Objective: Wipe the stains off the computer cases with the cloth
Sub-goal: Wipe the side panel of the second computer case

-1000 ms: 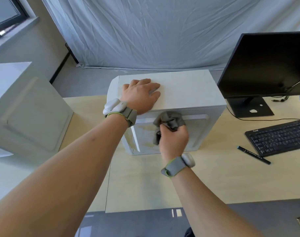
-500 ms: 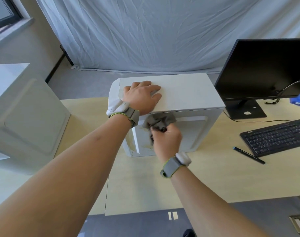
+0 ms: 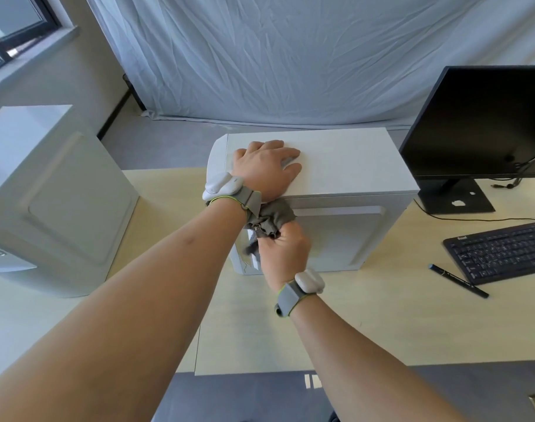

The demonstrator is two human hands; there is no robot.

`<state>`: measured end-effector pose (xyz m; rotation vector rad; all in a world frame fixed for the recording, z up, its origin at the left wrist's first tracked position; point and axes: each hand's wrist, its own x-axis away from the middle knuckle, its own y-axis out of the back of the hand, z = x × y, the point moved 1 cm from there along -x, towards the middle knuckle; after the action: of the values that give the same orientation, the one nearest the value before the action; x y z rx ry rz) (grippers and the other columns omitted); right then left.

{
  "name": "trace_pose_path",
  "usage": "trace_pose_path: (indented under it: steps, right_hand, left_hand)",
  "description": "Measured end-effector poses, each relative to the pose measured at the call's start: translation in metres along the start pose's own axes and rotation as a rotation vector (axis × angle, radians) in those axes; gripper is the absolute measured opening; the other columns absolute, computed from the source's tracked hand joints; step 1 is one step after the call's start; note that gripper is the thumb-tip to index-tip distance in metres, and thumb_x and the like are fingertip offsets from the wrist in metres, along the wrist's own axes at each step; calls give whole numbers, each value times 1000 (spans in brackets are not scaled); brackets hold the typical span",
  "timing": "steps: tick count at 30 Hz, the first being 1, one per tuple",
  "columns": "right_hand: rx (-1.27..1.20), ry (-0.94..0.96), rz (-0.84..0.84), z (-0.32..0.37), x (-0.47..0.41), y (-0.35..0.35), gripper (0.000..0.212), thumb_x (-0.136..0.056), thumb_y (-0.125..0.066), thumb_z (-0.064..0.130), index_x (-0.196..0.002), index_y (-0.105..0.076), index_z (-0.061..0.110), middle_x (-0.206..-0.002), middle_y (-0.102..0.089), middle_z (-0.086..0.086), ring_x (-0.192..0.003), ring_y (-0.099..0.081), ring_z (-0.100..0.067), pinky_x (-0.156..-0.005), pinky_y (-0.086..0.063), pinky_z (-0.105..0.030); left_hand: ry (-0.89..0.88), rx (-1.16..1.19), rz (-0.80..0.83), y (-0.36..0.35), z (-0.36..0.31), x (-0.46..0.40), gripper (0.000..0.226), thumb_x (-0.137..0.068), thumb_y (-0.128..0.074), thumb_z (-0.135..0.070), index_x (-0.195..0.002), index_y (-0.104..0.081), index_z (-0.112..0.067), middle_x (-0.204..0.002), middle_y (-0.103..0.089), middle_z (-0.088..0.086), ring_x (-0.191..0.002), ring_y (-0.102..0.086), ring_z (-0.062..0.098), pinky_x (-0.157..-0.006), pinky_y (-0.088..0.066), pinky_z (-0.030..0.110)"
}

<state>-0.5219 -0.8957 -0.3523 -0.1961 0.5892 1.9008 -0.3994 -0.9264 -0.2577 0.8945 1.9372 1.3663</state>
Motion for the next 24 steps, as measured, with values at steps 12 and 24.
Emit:
trace_pose_path:
  steps: [12,24]
  right_hand:
    - [185,242,-144,-10,-15,18,17,-62,-71,-7,-68,-64,7,-74,-62,-4,-54,-45,-19,-50,-26,-22]
    - [134,-305,-96,-93,3,55,26,-84,-64,-1,-107,-62,11,-84,-61,6,-75,-60,-29,-61,-44,-32]
  left_hand:
    - [4,11,25,2,-1,1,44,-96,-40,-62,-137,-51,-54,-156,-39,-17,-143,-30,19,-114,-18,44]
    - [1,14,36,2,-1,4,43,-98,-39,-59,-139,-50,-53,-157,-37,-17,-143,-30,19,-114,-19,43]
